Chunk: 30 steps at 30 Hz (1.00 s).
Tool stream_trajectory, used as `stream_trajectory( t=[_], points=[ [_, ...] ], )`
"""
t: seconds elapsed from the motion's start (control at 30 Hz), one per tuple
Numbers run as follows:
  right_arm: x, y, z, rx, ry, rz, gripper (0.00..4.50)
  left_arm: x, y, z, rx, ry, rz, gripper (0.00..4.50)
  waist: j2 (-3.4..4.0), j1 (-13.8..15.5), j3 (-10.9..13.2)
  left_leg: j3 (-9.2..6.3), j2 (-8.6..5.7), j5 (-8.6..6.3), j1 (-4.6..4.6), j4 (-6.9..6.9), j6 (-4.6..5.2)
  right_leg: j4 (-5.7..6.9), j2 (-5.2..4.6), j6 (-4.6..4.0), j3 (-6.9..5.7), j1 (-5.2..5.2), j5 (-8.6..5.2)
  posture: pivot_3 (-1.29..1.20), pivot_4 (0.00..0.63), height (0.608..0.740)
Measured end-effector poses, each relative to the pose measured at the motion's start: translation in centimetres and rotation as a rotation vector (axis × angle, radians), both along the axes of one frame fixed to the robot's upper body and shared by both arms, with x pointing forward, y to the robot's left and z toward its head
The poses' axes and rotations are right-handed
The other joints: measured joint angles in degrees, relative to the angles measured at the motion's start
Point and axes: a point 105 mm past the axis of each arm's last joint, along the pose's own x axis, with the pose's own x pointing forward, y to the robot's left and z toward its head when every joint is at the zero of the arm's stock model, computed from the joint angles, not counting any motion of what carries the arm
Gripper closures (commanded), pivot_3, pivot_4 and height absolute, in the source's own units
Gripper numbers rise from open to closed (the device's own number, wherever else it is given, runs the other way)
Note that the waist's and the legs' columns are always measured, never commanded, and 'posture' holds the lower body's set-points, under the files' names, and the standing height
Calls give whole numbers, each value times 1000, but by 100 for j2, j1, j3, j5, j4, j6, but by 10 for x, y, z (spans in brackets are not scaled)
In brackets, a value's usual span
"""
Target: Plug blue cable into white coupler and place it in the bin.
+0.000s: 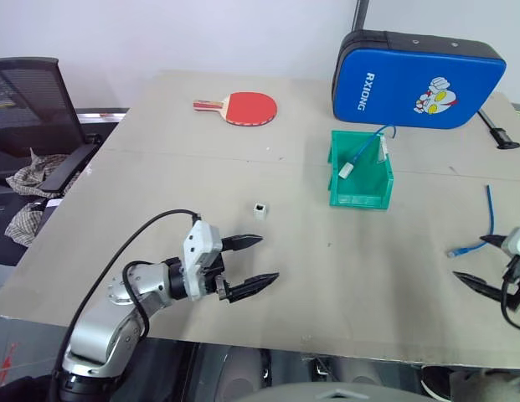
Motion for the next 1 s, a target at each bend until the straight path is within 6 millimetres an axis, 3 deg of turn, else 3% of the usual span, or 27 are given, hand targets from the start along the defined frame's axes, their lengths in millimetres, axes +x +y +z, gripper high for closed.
stream_trajectory(
  t=[0.1, 0.33, 0.53, 0.63, 0.77, 1.0],
  points=[
    [15, -5, 4, -87, 56, 90, 1849, 1, -4, 4, 4, -25, -29, 0, -3, 3, 2, -24, -6, 0, 3, 5, 1, -1, 21, 0, 1, 7, 0, 0, 150, 729],
    [47, -19, -5, -300, 139, 268, 1849, -2, -10, 6, 12, -49, -82, 0, 1, -8, 6, -28, -4, 1, 8, 8, 2, -1, 28, 13, 4, 13, 8, 0, 150, 729],
    [69, -25, -29, -404, 248, 354, 1849, -5, -12, 5, 5, -51, -94, 0, 3, -21, 7, -28, -1, 2, 12, 9, 0, 0, 27, 16, 6, 14, 10, 0, 150, 729],
    [81, -22, -33, -411, 286, 388, 2769, -8, -15, 3, 5, -53, -105, 0, -10, -57, 4, -26, 5, 2, 23, 17, 0, 1, 26, 16, 10, 23, 11, 0, 150, 729],
    [84, -23, -41, -418, 339, 417, 4462, -9, -16, 1, 8, -57, -106, 0, -18, -29, 0, -23, 7, 1, 69, 21, -1, 1, 13, -3, 7, 70, 0, 0, 150, 729],
    [84, -23, -46, -399, 364, 418, 4462, -9, -15, 1, 6, -60, -99, 0, -17, 13, -1, -26, 4, 0, 71, 21, -1, -1, 4, -3, 0, 78, -1, 0, 150, 729]
  ],
)
